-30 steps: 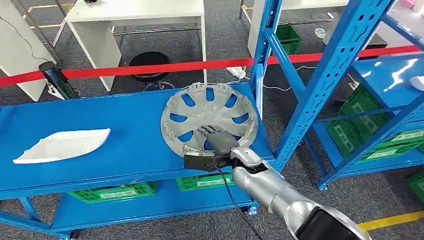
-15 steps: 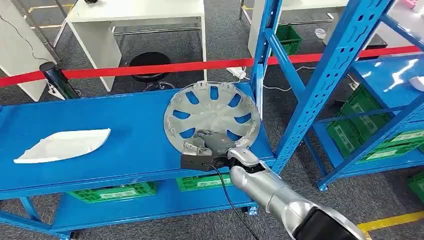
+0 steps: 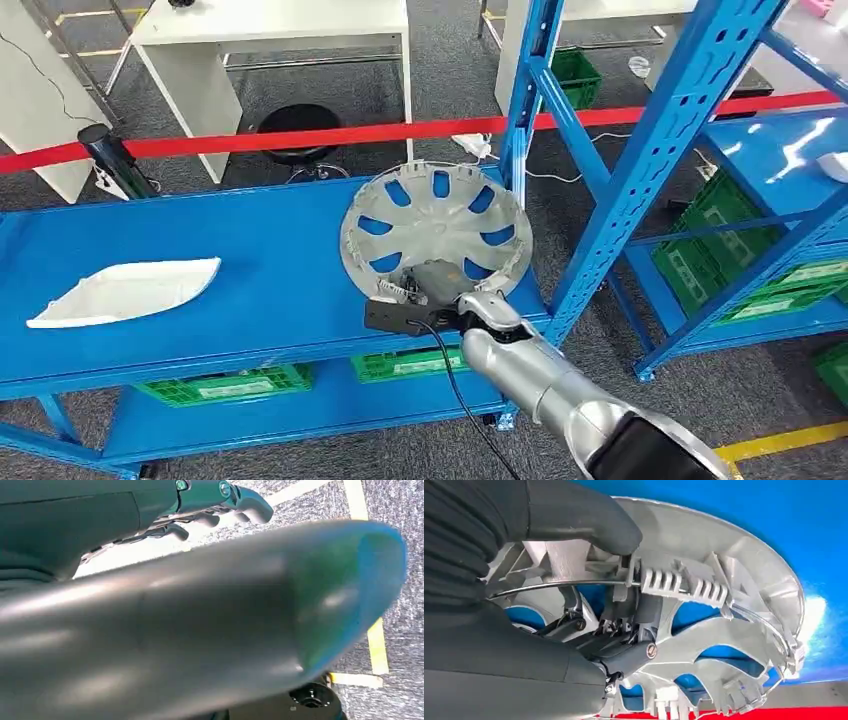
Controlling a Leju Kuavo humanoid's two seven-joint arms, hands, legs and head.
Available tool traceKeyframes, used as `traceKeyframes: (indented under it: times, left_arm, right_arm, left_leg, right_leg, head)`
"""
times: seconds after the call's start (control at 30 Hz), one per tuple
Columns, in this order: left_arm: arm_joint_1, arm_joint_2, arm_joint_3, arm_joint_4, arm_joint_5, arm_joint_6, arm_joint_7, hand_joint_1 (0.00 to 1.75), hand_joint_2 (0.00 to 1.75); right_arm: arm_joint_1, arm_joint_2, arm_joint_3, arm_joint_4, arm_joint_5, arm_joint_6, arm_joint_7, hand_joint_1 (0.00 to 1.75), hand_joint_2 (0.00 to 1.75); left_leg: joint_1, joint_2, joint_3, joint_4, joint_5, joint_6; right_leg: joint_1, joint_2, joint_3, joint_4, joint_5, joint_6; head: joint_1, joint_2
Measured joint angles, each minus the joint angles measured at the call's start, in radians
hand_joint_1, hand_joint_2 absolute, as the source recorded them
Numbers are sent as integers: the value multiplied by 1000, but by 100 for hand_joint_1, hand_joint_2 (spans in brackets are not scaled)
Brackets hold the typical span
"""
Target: Take the parts from the cabinet and place them on the table.
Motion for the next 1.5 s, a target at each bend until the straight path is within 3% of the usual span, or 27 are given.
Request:
traceKeyframes:
  times: [0.6,0.73,0.97,1.0,1.2,1.5]
  left_arm:
    - [1,2,11,0,-2,-1,-23,0,0]
    - [1,2,18,0,-7,-11,-35,0,0]
    - [1,2,26,0,-21,-14,-52,0,0]
    - [1,3,26,0,-21,-14,-53,0,175]
    - [-7,3,26,0,-34,-8,-50,0,175]
    - [-14,6,26,0,-40,-8,-49,0,175]
  right_arm:
    - [-33,0,-36,-60,-104,-14,-29,175,175]
    - [-71,0,-69,-168,-173,-66,-39,175,175]
    - [-130,0,-135,-470,-233,-84,-46,175,175]
    - [-139,0,-142,-511,-233,-84,-45,175,175]
    - [-159,0,-153,-707,-211,-103,-53,175,175]
    - [-154,0,-146,-881,-163,-101,-51,175,175]
  left_leg:
    - [0,0,-1,0,0,0]
    - [0,0,-1,0,0,0]
    - [0,-1,-4,0,0,0]
    - [0,-1,-4,0,0,0]
    - [0,-1,-4,0,-1,-1]
    - [0,-1,-4,0,-1,-1]
  right_leg:
    - [0,0,1,0,0,0]
    - [0,0,0,0,0,0]
    - [0,0,-2,0,0,0]
    - [0,0,-3,0,0,0]
    - [0,0,-3,0,-1,-1]
    - [0,0,-3,0,-1,-1]
  head:
    - [0,0]
    - [0,0]
    - [0,0]
    - [0,0]
    - [0,0]
    - [0,0]
